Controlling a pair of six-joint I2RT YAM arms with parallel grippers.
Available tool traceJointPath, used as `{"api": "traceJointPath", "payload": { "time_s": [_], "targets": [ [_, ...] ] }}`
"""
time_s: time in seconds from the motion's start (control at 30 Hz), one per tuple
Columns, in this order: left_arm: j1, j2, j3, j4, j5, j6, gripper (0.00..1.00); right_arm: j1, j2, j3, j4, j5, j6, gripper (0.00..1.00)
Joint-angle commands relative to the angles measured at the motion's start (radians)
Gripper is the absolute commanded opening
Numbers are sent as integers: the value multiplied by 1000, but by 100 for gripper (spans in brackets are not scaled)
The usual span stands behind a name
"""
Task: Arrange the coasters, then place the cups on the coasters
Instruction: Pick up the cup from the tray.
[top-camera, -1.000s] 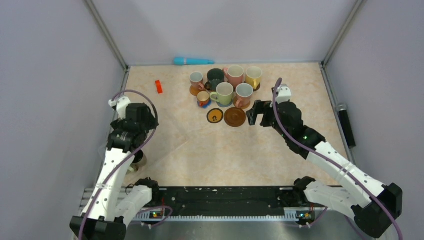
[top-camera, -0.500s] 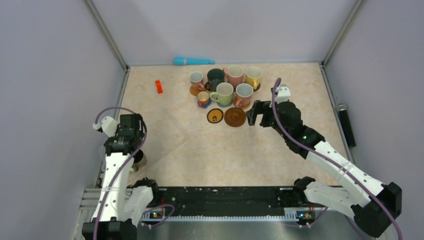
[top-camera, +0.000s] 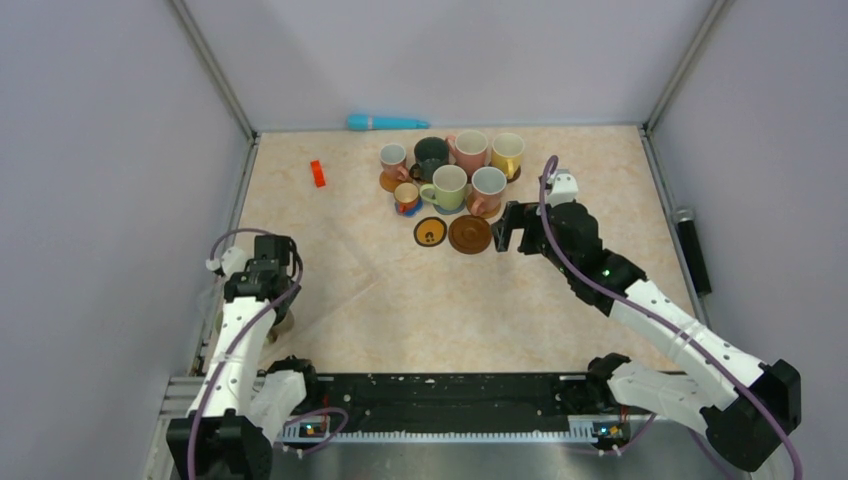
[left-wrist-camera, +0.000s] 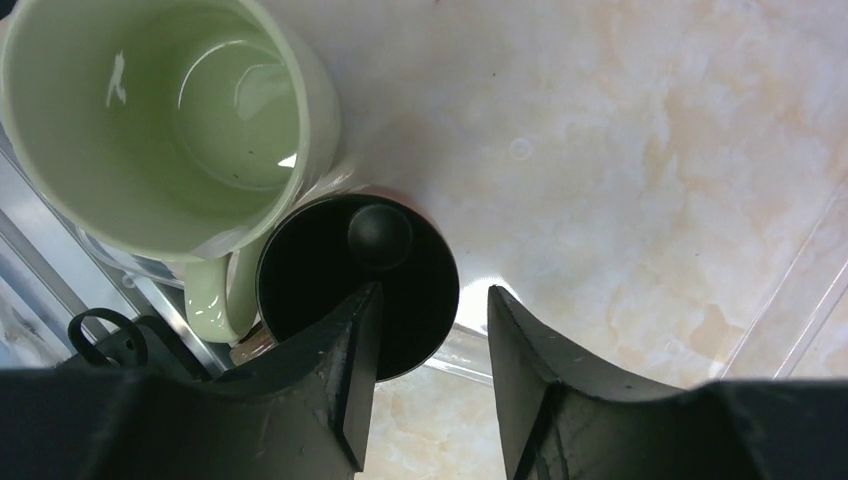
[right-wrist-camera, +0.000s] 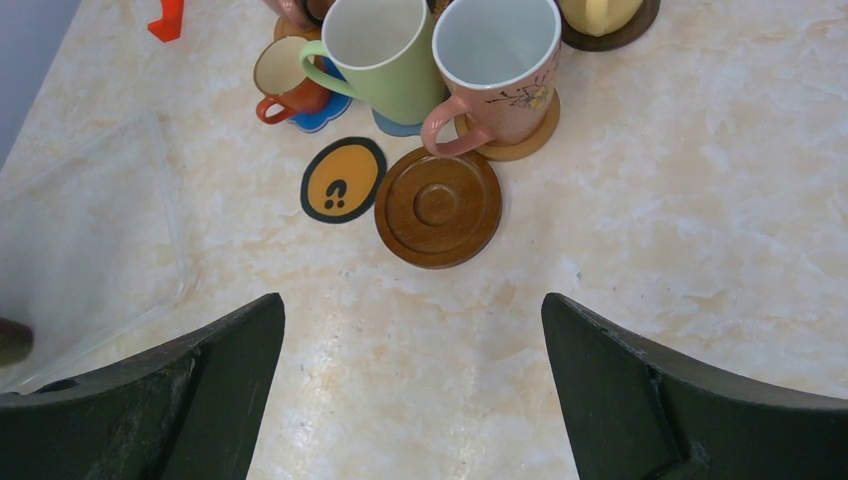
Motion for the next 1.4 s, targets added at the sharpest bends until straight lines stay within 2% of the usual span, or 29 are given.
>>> {"api": "traceJointPath", "payload": {
  "time_s": [0.0, 0.1, 0.23, 0.43, 0.6, 0.83, 1.0, 1.17, 1.27, 1.37],
  "targets": [
    [3, 12, -23, 44, 12, -36, 47, -8, -3, 6, 39, -4, -7, 99],
    [4, 24, -27, 49, 13, -40, 45, -7, -4, 7, 38, -5, -7, 99],
    [3, 33, -32, 58, -5, -38, 32, -7, -5, 7, 38, -7, -7, 99],
    [4, 36, -48, 67, -1, -44, 24, -8, -11, 7, 37, -4, -8, 99],
    [3, 44, -18, 65, 24, -8, 0, -8, -12, 7, 38, -6, -8, 99],
    [2, 9, 49, 128, 68, 132, 0, -8, -15, 7, 36, -4, -9, 99],
    [-3, -65, 98, 224, 233, 365, 0, -7, -12, 7, 38, 1, -9, 99],
    [-22, -72, 170, 241, 309, 507, 0, -8, -8, 7, 37, 2, -11, 99],
    [-73, -17, 234, 217, 331, 573, 0, -8, -8, 7, 38, 3, -10, 99],
    [-209, 61, 289, 207, 260, 617, 0, -8, -8, 6, 40, 2, -10, 99]
  ]
}}
